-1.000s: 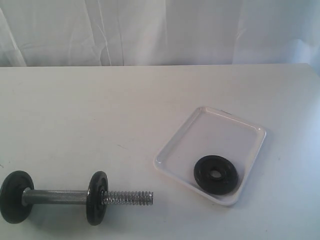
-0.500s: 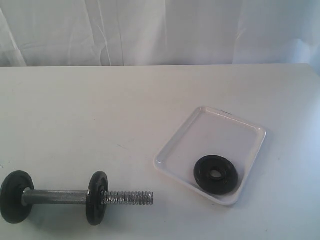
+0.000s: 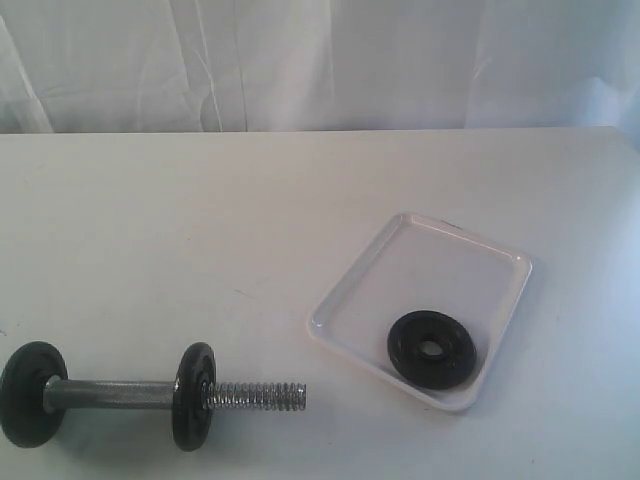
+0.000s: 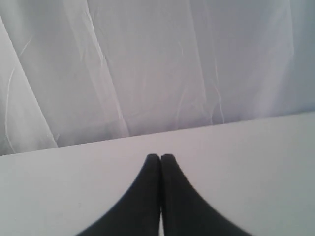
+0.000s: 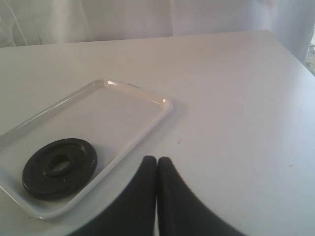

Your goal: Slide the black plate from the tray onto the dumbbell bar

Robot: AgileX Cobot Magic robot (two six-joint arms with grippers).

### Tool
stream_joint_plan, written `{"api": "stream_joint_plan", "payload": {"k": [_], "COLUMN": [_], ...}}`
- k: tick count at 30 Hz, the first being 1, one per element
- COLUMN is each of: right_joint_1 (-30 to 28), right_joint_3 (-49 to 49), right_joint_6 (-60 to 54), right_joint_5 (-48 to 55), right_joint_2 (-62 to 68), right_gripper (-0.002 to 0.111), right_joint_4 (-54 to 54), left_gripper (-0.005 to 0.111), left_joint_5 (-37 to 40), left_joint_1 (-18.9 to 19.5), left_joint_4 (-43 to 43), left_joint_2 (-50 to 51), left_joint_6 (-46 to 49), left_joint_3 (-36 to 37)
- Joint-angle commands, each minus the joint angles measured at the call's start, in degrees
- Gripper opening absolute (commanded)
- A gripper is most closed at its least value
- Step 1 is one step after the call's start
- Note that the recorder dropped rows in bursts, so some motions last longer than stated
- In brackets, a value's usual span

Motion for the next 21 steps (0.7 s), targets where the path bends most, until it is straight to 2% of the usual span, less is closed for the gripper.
{"api": "stream_joint_plan", "payload": {"k": [1,7,10,16,17,21], "right_joint_1": [0.2,0.2,0.2,0.2,0.2,0.2], "right_joint_3": [0.1,0.1,0.1,0.1,0.1,0.1], "right_joint_6": [0.2,0.2,0.2,0.2,0.2,0.2], "right_joint_5": [-0.9,-0.9,-0.9,-0.9,-0.9,-0.9], "right_joint_2": [-0.4,-0.4,-0.4,-0.4,-0.4,-0.4], "right_gripper": [0.0,0.0,0.0,0.0,0.0,0.0], "right_joint_4": [-0.4,-0.4,-0.4,-0.4,-0.4,-0.4], "left_gripper": [0.0,0.0,0.0,0.0,0.0,0.0], "left_joint_5": [-1.8,-2.8,0.9,19.0,21.9,30.1], "left_joint_1": [0.1,-0.2,-2.5,-16.8,-20.8,-30.5], "left_joint_4": [2.6,2.8,2.8,2.8,2.8,2.8], "left_joint_2": [7.5,18.4,19.7,24.8,27.9,40.6], "left_joint_6": [8.4,11.0,10.2,12.2,14.0,21.8], "left_joint_3": [-0.1,-0.3,-3.1,-12.1,-13.6,-20.6]}}
